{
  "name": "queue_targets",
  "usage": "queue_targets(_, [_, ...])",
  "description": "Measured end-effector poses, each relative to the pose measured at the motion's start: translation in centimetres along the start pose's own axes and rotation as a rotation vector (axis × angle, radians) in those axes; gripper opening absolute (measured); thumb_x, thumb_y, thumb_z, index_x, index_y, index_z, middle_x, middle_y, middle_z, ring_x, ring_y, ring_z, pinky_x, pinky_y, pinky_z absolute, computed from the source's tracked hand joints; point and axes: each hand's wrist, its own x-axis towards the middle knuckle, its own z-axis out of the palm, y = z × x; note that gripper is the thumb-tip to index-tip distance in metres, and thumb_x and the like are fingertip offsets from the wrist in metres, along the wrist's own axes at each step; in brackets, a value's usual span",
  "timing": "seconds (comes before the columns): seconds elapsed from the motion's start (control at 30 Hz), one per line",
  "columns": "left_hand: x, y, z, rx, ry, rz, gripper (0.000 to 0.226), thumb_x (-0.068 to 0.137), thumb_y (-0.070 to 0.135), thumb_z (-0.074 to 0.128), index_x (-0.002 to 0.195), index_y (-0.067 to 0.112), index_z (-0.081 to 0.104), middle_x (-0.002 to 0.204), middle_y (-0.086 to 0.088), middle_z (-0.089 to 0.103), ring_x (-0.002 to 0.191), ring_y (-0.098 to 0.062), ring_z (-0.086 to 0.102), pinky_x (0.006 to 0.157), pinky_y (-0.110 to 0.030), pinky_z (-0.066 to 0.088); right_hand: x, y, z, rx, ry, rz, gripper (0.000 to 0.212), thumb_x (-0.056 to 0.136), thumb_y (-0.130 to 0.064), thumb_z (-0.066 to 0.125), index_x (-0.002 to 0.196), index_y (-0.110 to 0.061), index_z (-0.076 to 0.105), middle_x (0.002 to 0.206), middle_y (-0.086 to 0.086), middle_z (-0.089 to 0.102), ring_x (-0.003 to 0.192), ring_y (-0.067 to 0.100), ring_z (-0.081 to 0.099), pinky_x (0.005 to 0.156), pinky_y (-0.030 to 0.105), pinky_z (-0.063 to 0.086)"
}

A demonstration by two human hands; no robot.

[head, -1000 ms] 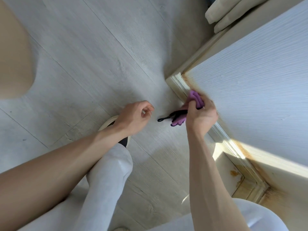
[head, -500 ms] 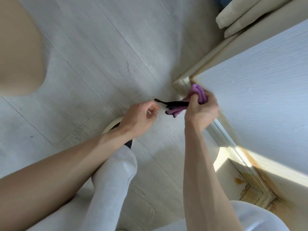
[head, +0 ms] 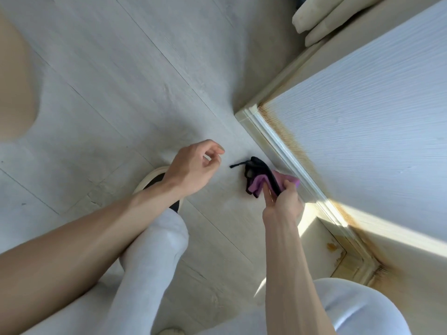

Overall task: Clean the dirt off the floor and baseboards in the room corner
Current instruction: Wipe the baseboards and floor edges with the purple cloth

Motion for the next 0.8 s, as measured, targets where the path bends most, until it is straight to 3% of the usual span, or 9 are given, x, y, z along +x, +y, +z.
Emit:
queue_targets(0.17, [-0.3,-0.7,-0.6,0.007,0.022,-0.038,0.015,0.099,0.024,0.062,0.111,0.026,0.071,0.101,0.016,0.071,0.085,-0.001,0.067,0.069,-0.002,0.041,0.4,-0.7,3.1,-0.039,0.027,-0.032,0.023,0.096,-0.008,0.069,0.119,-0.007,0.065,0.106,0.006,0.071,0.086,0.02,0.072,0.076,0.033,0.065])
queue_targets(0.27, [-0.3,-0.7,-0.6,0.008,0.023,-0.027,0.016,0.099,0.024,0.062,0.112,0.026,0.071,0.101,0.017,0.07,0.085,0.001,0.066,0.07,0.0,0.04,0.0,0.0,6.2,-0.088,-0.042,-0.08,0.011,0.092,-0.003,0.072,0.1,-0.008,0.068,0.092,0.003,0.07,0.081,0.019,0.069,0.076,0.041,0.065])
queue_targets(0.37, [-0.5,-0.6,-0.8,0.012,0.03,-0.009,0.016,0.099,0.023,0.062,0.113,0.026,0.071,0.101,0.017,0.07,0.084,0.003,0.066,0.071,-0.003,0.043,-0.9,1.0,8.5,-0.13,-0.142,-0.138,0.017,0.091,-0.003,0.074,0.082,-0.012,0.063,0.086,0.005,0.067,0.079,0.018,0.066,0.077,0.043,0.065])
queue_targets(0.57, [-0.5,-0.6,-1.3,-0.012,0.085,-0.038,0.015,0.098,0.024,0.063,0.109,0.028,0.071,0.097,0.019,0.069,0.083,0.001,0.067,0.075,-0.009,0.047,0.9,0.6,4.0,-0.032,-0.081,-0.185,0.011,0.092,0.0,0.072,0.091,-0.008,0.064,0.096,0.016,0.073,0.083,0.025,0.073,0.066,0.033,0.064])
queue_targets(0.7, [-0.7,0.0,-0.7,-0.021,0.059,-0.012,0.015,0.098,0.021,0.062,0.11,0.025,0.071,0.096,0.021,0.069,0.081,-0.002,0.067,0.071,-0.005,0.044,-0.7,0.0,8.3,-0.155,-0.154,-0.199,0.024,0.086,-0.006,0.08,0.077,-0.013,0.059,0.086,0.006,0.068,0.071,0.017,0.065,0.058,0.027,0.059])
queue_targets(0.8, [-0.7,-0.3,-1.0,-0.025,0.072,-0.005,0.016,0.098,0.022,0.062,0.111,0.025,0.071,0.097,0.021,0.069,0.081,-0.002,0.066,0.072,-0.008,0.046,-1.3,0.9,8.5,-0.159,-0.177,-0.17,0.018,0.089,-0.005,0.078,0.082,-0.01,0.062,0.096,0.009,0.071,0.079,0.017,0.071,0.062,0.028,0.062])
